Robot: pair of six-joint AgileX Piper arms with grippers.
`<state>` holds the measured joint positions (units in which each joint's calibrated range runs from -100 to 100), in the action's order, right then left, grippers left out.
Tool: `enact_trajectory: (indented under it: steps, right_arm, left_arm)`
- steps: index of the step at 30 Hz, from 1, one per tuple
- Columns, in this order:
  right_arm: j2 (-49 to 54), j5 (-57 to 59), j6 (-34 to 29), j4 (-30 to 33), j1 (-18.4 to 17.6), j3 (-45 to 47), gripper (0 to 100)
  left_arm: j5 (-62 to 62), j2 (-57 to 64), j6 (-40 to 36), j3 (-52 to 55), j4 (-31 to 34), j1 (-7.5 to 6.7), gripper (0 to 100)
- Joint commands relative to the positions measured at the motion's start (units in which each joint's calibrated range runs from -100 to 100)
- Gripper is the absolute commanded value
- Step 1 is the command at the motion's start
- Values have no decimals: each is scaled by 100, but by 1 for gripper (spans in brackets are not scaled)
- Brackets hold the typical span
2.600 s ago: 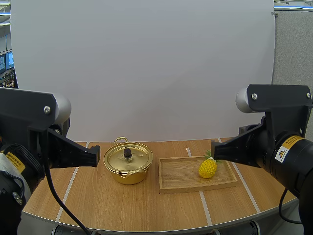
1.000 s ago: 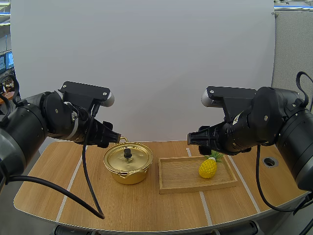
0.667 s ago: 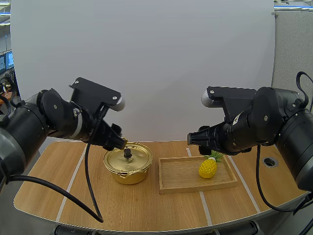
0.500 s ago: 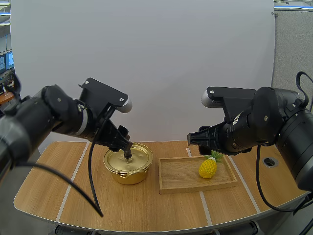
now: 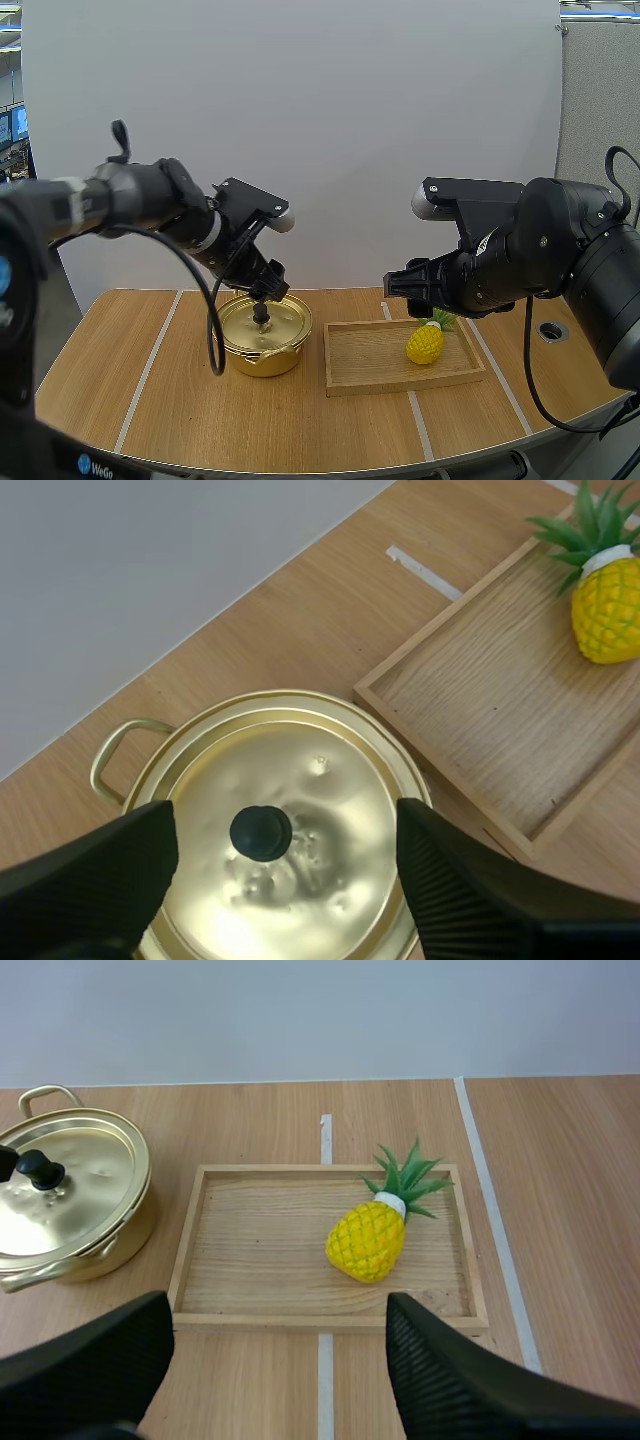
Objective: Open the pot, put the pineapple inside, and close it
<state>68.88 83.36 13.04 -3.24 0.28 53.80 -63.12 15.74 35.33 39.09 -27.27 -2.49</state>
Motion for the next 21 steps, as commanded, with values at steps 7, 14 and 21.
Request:
enact_trajectory:
  steps: [7,14,21]
  right_arm:
    - [27,-15,0,43,19,-36,100]
    - [27,-15,0,43,19,-36,100]
    - [27,-15,0,43,19,-36,100]
  left_arm:
    - [11,-917,28,-506,50,-19,100]
    - [88,-1416,28,-683,151,-19,100]
    - [90,-1581,19,-683,245,-19,100]
